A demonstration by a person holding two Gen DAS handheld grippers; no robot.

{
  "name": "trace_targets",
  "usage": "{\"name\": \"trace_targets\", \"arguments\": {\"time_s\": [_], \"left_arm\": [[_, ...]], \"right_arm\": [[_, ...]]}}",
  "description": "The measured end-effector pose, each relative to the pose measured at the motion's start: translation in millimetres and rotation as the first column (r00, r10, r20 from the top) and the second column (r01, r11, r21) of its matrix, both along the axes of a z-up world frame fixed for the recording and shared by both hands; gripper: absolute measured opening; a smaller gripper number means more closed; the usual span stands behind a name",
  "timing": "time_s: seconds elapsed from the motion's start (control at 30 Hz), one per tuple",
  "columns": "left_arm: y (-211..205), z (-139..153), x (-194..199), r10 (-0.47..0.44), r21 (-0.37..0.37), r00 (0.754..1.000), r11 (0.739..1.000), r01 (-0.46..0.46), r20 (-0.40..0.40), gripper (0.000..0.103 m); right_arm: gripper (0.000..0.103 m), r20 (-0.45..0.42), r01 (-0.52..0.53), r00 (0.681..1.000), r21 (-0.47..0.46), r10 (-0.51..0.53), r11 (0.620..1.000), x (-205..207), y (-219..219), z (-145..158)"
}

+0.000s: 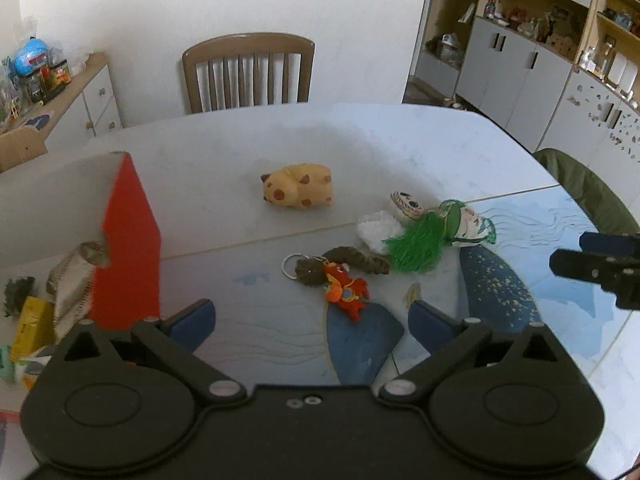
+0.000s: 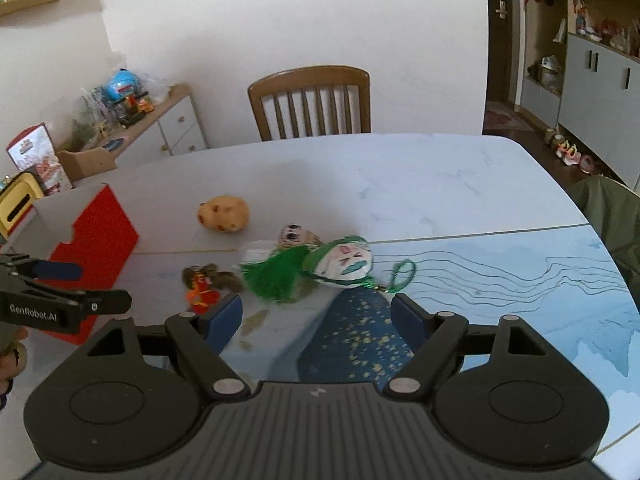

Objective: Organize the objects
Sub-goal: 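Grasp the orange rooster toy with the left tool while the right tool grasps the green-haired doll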

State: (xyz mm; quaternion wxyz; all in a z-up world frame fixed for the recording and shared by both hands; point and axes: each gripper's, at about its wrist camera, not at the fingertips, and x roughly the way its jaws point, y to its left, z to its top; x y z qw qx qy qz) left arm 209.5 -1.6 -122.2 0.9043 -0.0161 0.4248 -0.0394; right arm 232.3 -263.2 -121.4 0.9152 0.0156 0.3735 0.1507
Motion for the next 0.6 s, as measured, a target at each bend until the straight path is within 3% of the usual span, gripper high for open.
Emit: {"name": "trace_targets", "arguments": {"time_s": [0.37, 0.6], "left_arm": [[-23, -38, 33, 0.019, 0.044, 0.999, 0.999, -0.017, -0.038, 0.101], [-33, -57, 47, 0.012, 0.068, 0.999, 0.998, -0.008, -0.05, 0.091]], "right_arm": [[0.081, -0.045, 0.008, 0.999, -0.014, -0.009, 1.0, 61, -4, -29], [0.081, -0.071, -0.014, 0.997, -0.025, 0.012, 1.0, 90, 5, -47]]}}
